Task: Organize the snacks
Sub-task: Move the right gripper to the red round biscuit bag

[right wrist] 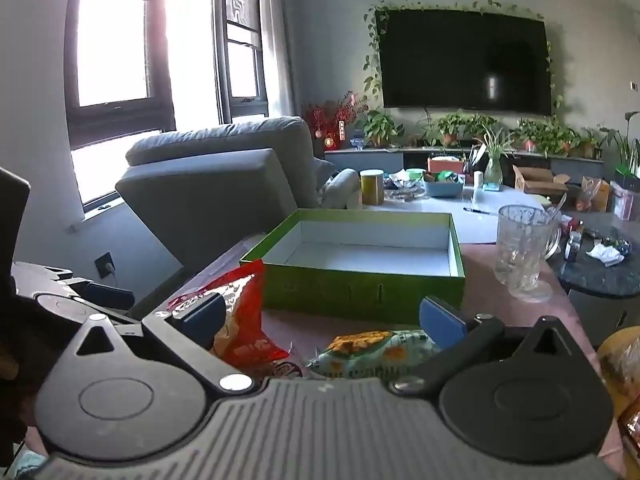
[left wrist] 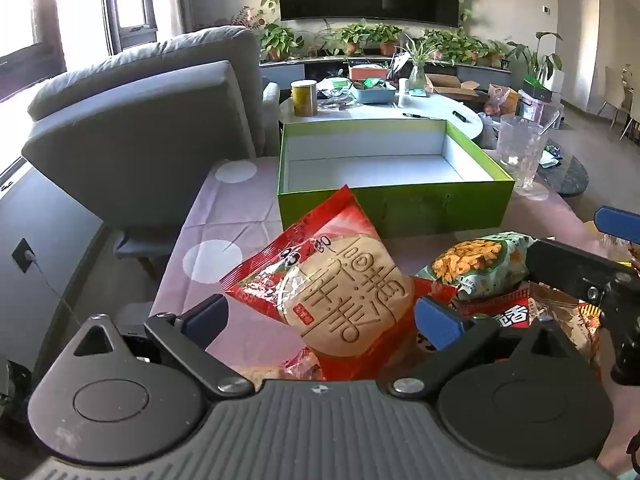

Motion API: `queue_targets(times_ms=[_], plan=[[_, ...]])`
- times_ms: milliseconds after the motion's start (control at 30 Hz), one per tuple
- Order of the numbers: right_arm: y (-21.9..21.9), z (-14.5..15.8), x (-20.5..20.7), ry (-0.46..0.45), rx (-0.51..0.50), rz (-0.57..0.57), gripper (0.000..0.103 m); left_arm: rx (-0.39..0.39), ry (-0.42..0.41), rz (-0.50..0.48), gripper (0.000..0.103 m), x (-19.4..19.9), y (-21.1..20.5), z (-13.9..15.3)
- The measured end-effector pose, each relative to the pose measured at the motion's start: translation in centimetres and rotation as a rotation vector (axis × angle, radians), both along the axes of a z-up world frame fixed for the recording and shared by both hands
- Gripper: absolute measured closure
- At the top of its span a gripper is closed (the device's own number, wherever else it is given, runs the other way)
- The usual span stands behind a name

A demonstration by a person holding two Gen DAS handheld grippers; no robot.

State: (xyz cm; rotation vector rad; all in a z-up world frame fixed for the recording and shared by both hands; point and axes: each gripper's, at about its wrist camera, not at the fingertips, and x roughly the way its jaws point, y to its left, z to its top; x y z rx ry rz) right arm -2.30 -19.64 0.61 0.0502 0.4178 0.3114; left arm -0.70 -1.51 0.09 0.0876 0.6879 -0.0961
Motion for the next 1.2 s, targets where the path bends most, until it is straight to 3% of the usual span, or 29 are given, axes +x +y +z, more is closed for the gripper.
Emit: queue_targets(times_ms=[1000,1200], plan=[[-0.2,-1.1,1.2,0.105,0.010,-0.007,0.031,-0.002,0.016,-0.012,0.005,0.9,0.8,-0.8],[-0.1,-1.3,1.8,0.089,0.026,0.000,0.031,-0.012,0.021,-0.001,0.005,1.1,1.7,-1.1]])
